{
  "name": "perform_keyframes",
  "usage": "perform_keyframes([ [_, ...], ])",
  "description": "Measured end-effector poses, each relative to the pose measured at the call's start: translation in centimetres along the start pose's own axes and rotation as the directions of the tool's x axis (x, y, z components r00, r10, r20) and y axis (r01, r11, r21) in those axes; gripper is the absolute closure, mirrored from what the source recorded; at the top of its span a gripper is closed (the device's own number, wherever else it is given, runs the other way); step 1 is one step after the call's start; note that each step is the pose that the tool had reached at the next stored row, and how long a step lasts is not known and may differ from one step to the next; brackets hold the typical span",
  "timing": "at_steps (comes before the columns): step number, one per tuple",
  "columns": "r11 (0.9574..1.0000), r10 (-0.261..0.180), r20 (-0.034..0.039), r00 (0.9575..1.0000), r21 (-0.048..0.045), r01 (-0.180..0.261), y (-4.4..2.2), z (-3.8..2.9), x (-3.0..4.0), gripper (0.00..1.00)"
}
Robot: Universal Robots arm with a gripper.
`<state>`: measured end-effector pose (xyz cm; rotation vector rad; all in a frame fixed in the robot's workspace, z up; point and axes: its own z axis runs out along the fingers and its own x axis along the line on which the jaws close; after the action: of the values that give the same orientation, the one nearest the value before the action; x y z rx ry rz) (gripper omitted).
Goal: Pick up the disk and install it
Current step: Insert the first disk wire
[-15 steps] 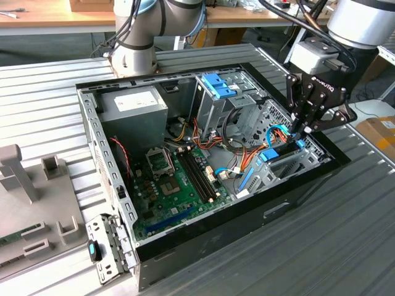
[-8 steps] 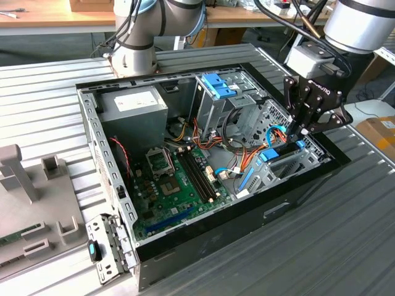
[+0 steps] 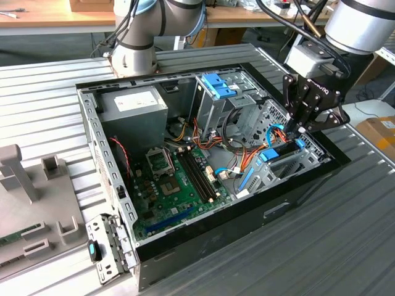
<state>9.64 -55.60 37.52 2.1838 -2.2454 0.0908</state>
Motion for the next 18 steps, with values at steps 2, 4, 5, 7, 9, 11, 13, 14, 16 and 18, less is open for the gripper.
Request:
perform_keyframes([
  [2, 1.0, 0.0, 0.0002, 1.0, -0.0003, 0.0, 0.0, 0.01, 0.0, 0.76],
  [4, 1.0, 0.0, 0.0002, 1.0, -0.0004, 0.0, 0.0, 0.01, 0.01, 0.76],
  [5, 1.0, 0.0, 0.0002, 1.0, -0.0005, 0.0, -0.01, 0.01, 0.01, 0.76],
  [7, 1.0, 0.0, 0.0002, 1.0, -0.0006, 0.0, -0.01, 0.01, 0.01, 0.76],
  [9, 1.0, 0.0, 0.0002, 1.0, -0.0007, 0.0, -0.01, 0.01, 0.01, 0.76],
  [11, 1.0, 0.0, 0.0002, 1.0, -0.0009, 0.0, -0.01, 0.01, 0.01, 0.76],
  [13, 1.0, 0.0, 0.0002, 1.0, -0.0011, 0.0, -0.02, 0.01, 0.01, 0.84],
  [14, 1.0, 0.0, 0.0002, 1.0, -0.0012, 0.0, -0.02, 0.01, 0.01, 0.84],
  [16, 1.0, 0.0, 0.0003, 1.0, -0.0013, 0.0, -0.02, 0.01, 0.01, 0.84],
  [18, 1.0, 0.0, 0.0002, 1.0, -0.0016, 0.0, -0.02, 0.01, 0.01, 0.84],
])
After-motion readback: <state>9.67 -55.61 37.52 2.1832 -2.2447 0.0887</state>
